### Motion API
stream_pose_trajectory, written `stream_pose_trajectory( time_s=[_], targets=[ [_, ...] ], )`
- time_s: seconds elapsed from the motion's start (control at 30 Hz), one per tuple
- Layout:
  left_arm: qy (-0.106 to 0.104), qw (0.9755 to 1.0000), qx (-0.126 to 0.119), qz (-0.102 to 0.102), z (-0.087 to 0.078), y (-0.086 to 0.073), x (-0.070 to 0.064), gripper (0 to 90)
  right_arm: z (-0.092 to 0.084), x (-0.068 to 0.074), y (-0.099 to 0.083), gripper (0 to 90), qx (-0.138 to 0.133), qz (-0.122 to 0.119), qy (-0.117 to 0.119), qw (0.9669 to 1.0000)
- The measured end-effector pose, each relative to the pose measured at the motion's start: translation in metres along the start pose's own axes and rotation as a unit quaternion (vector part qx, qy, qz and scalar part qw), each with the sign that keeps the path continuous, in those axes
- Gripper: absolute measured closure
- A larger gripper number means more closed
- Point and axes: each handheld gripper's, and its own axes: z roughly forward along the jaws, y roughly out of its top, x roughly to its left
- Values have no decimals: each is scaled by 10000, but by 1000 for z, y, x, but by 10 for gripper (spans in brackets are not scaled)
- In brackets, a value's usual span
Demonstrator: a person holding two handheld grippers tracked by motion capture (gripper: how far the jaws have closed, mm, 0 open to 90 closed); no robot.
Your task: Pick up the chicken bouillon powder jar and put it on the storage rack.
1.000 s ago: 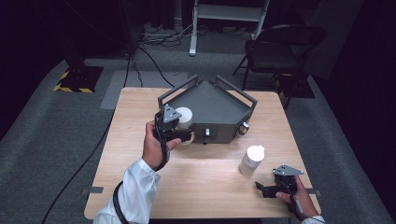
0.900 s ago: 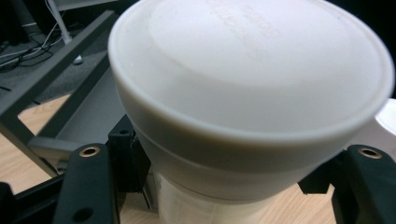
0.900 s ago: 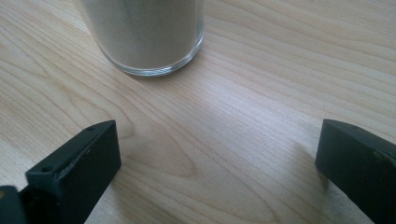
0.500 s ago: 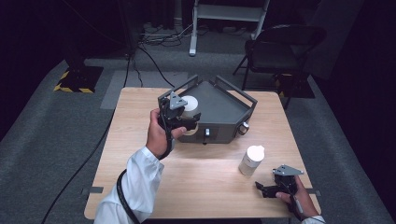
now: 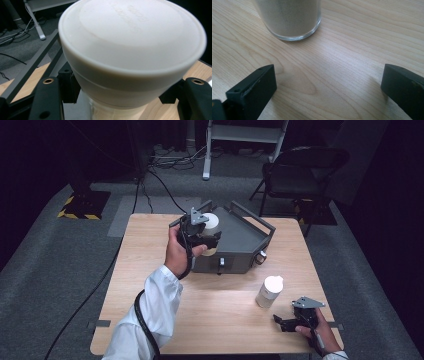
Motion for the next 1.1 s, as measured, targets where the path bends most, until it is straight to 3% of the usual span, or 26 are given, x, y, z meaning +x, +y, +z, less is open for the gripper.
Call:
stream_pose_trajectory(
  time_s=[0.57,1.1],
  targets=[
    [213,9997,-17,-141,27,10,10,335,0,-1,0,0,-5,-6,9,10000],
    [362,9988,240,-225,57,14,18,336,-1,-2,-1,0,-3,-21,25,10000]
  ],
)
